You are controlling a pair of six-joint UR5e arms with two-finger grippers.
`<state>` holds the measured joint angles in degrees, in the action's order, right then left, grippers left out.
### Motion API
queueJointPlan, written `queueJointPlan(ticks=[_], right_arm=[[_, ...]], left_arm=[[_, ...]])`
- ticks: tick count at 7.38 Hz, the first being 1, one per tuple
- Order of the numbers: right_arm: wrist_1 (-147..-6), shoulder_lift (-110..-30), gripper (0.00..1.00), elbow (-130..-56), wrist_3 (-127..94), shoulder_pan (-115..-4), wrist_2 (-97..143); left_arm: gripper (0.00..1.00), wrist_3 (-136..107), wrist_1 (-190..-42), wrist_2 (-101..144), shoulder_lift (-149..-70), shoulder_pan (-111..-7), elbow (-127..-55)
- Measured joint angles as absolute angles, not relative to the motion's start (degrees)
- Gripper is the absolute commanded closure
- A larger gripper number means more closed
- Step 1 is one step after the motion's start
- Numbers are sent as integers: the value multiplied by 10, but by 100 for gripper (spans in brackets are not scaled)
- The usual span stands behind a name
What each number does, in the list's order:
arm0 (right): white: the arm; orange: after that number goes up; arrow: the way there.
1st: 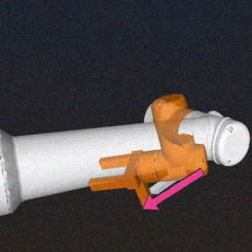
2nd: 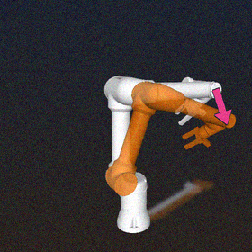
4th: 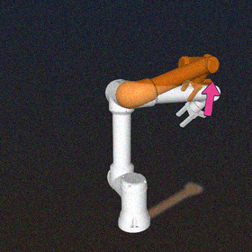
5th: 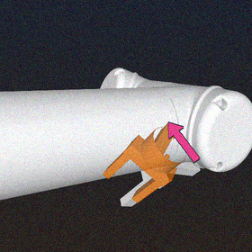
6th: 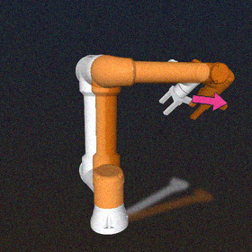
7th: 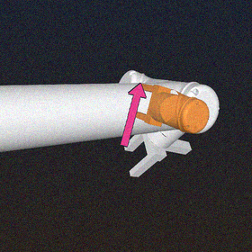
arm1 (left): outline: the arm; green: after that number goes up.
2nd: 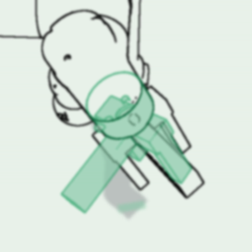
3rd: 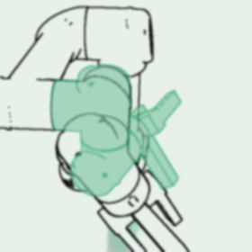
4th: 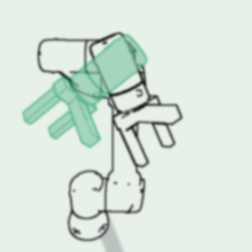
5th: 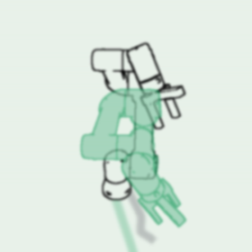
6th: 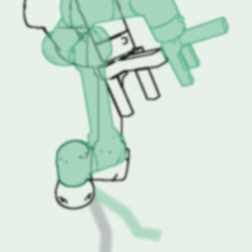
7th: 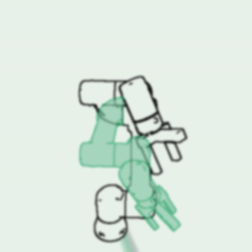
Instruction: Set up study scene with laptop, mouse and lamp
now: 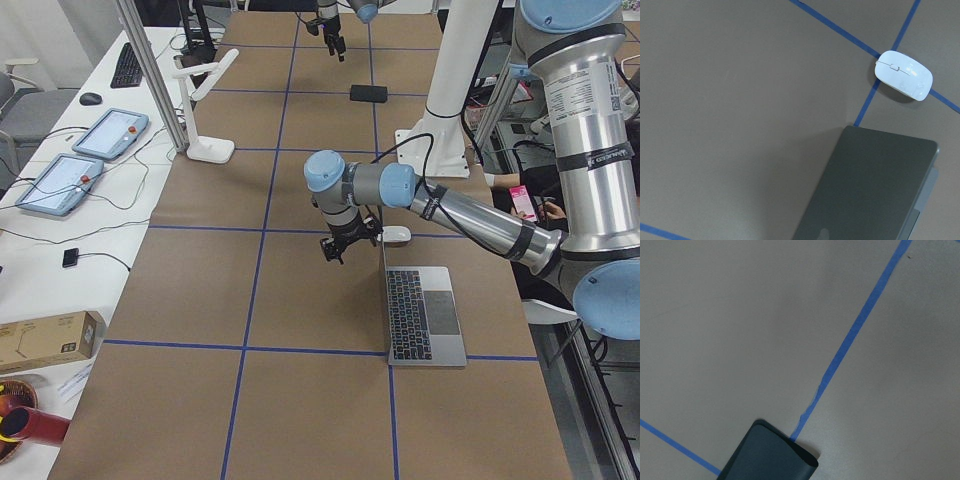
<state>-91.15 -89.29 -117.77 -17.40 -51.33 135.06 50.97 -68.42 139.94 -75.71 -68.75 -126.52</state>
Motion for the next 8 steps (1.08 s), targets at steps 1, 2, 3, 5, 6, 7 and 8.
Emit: queueJointPlan(ticks=[1,2,3,5,6,7,8], right_arm=[[-911,-893,0,-1178,-174,-513,1350],[-911,-893,0,-1178,-173,-513,1349],[-911,-893,0,-1178,-173,-514,1349],[-911,-894,0,-1178,-173,-514,1347],[-911,-894,0,-1178,-173,-514,1346],[-911,-893,0,-1178,-173,-514,1345],[-911,-893,0,-1178,-173,-514,1345]], left_arm=[[0,510,-686,1400,-757,-676,-1265],[0,511,-693,1400,-756,-666,-1266],[0,514,-701,1400,-755,-655,-1266],[0,522,-705,1402,-750,-637,-1267],[0,524,-706,1406,-743,-632,-1269],[1,527,-706,1411,-736,-629,-1270],[5,535,-706,1414,-729,-628,-1270]])
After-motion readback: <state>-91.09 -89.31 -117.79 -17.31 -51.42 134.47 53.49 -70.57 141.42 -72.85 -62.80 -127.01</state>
